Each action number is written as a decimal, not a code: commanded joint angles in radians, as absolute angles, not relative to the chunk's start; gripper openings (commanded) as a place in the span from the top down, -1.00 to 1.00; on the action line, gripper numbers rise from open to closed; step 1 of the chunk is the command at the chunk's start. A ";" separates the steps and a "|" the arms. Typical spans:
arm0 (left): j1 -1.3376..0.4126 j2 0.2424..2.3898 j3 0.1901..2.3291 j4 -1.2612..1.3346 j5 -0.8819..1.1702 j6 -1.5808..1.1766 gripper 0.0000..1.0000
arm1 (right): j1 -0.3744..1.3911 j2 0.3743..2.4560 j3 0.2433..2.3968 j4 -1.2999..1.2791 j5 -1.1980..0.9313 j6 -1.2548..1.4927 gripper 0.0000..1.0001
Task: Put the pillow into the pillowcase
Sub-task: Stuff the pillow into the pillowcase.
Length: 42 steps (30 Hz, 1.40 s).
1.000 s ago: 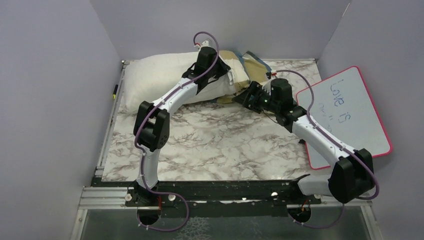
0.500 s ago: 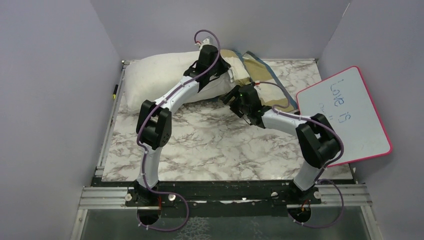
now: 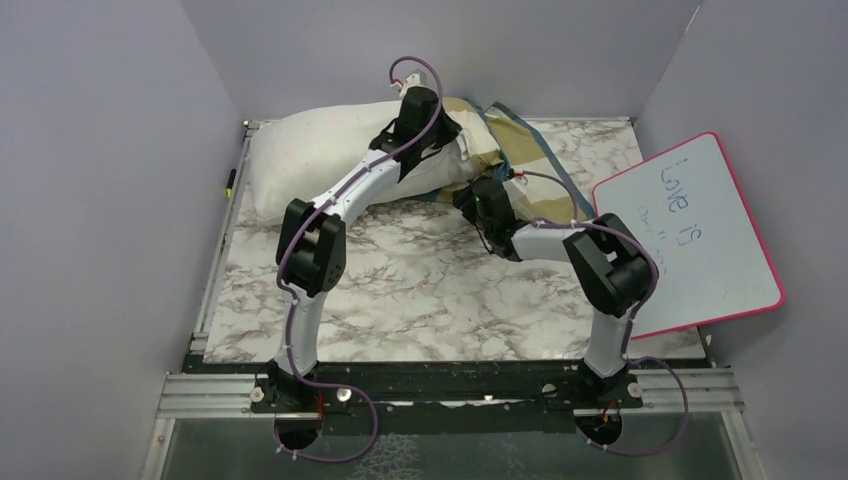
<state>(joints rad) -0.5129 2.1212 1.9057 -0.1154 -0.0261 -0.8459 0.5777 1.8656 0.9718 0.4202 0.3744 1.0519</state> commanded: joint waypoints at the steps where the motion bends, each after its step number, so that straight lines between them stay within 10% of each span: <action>1: -0.518 2.127 1.986 -0.044 -0.078 -0.821 1.00 | 0.581 1.971 1.020 0.647 0.466 0.945 -0.20; 5: -0.520 2.139 2.001 -0.032 -0.101 -0.818 1.00 | 0.581 2.085 1.068 0.811 0.450 0.864 -0.05; 7: -0.520 2.150 2.014 -0.034 -0.113 -0.813 1.00 | 0.582 2.120 1.051 0.984 0.387 0.767 0.92; 8: -0.520 2.155 2.017 -0.035 -0.119 -0.813 1.00 | 0.581 2.133 1.052 1.067 0.337 0.705 0.98; 24: -0.557 2.196 2.030 -0.009 -0.198 -0.783 1.00 | 0.698 2.146 0.975 1.301 0.043 0.584 1.00; 42: -0.581 2.097 2.154 0.017 -0.219 -1.070 1.00 | 0.663 1.590 1.035 0.632 -0.289 0.492 0.99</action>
<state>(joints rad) -0.5571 2.1925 2.1101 -0.1295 -0.1936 -0.9257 0.6403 1.7290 0.9558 0.8253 -0.1368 0.5686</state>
